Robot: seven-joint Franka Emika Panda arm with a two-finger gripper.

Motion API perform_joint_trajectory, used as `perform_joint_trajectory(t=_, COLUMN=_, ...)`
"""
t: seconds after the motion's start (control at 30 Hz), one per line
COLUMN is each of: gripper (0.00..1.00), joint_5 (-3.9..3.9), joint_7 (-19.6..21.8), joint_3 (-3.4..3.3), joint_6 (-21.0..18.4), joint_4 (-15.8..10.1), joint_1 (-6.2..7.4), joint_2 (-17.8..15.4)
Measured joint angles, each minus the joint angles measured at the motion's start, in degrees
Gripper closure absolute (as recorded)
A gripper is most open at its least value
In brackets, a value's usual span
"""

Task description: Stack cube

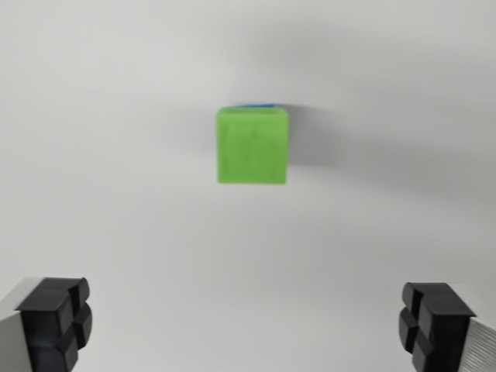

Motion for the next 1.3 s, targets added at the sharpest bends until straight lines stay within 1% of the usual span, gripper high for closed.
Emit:
perform_joint_trajectory(t=0.3, gripper=0.0, joint_5=0.02, joint_7=-0.04, joint_3=-0.02, joint_6=-4.63, joint_4=2.83, joint_1=0.0, joint_2=-1.8)
perform_joint_trajectory(t=0.63, gripper=0.0, joint_5=0.03, joint_7=-0.06, joint_3=-0.06, joint_6=-7.86, joint_4=5.05, joint_1=0.0, joint_2=-2.8)
perform_joint_trajectory(t=0.9, gripper=0.0, joint_5=0.03, joint_7=-0.07, joint_3=-0.07, joint_6=-9.14, joint_4=5.97, joint_1=0.0, joint_2=-3.1)
perform_joint_trajectory(t=1.3, gripper=0.0, joint_5=0.03, joint_7=-0.07, joint_3=-0.07, joint_6=-9.21, joint_4=6.0, joint_1=0.0, joint_2=-3.04)
